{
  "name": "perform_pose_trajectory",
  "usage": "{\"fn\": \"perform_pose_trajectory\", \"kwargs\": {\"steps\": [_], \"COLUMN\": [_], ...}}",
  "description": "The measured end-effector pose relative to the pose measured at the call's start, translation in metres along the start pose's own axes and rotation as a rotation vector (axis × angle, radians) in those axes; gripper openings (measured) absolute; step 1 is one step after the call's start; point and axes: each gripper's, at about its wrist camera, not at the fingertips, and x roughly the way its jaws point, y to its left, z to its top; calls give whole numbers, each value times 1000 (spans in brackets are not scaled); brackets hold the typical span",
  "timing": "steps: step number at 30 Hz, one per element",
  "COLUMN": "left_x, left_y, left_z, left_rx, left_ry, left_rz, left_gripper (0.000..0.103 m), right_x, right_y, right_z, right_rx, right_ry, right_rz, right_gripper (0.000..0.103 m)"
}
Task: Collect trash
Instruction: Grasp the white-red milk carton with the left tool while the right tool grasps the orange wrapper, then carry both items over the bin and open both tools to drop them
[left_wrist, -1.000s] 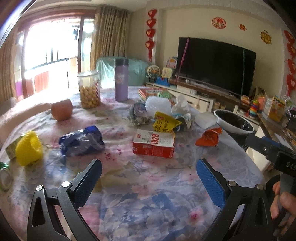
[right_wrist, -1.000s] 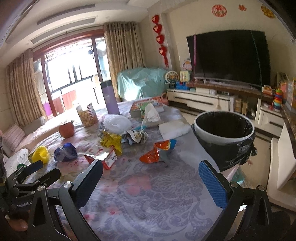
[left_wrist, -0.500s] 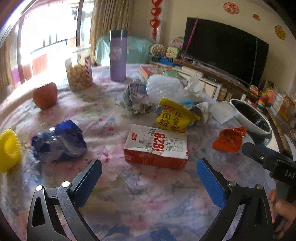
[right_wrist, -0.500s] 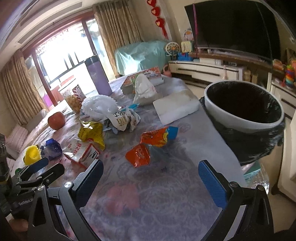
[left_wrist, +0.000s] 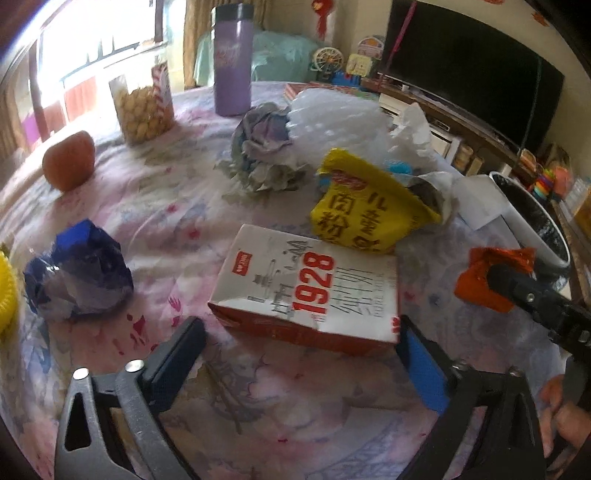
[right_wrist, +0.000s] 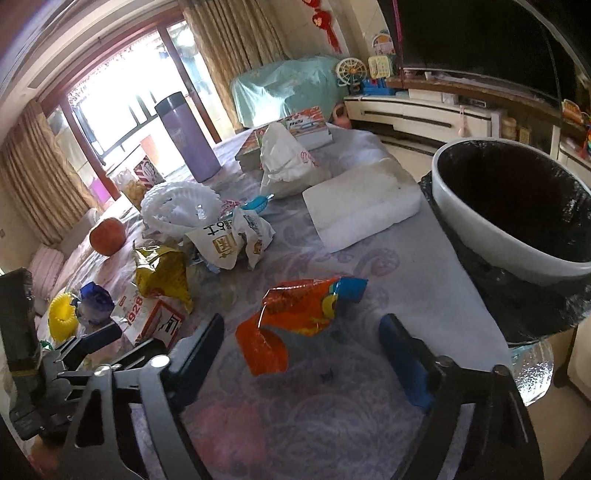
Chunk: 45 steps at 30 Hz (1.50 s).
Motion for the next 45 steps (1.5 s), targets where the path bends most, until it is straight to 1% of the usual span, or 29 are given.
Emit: {"fn": "perform_pose_trajectory", "kwargs": {"steps": [2,3,4,5,6,8,14,17,20,27,38,45], "left_x": [-1,-3,-4,-7,-10,-17,-44,-57,-64,-70,-42,-15], "left_y": [3,4,5,6,7,13,33,36,26,-21,-71,-101], "left_z": [0,0,-1,-2,-4,-9,-29,-35,-34,-28,5,30], "left_rx": [-7,-5,-1,11,21,36,52,46,67,159,258,308], "left_ry": [-8,-17,-22,-32,-40,-54,-96,-116,-134,-149,-132,-113], "left_rz": [-14,-36,-51,-60,-58,-60,-67,-87,-110,-196,-282,-307], "left_gripper": [86,86,86,86,86,86,86,86,86,86,86,86], "right_x": [4,5,5,4,2,1,-8,-14,-24,-54,-89,-101], "right_y": [0,0,-1,-2,-2,0,2,5,5,-13,-68,-94], "right_z": [0,0,0,0,-1,0,-7,-9,-9,-5,6,16], "right_rx": [-5,-7,-9,-10,-12,-16,-11,-15,-15,13,93,128], "right_ry": [14,19,21,20,16,9,-1,-5,-19,-71,-130,-155], "right_rz": [-1,2,5,8,14,19,57,68,77,51,-21,-48], "right_gripper": [56,50,39,33,31,21,15,15,15,15,15,15]}}
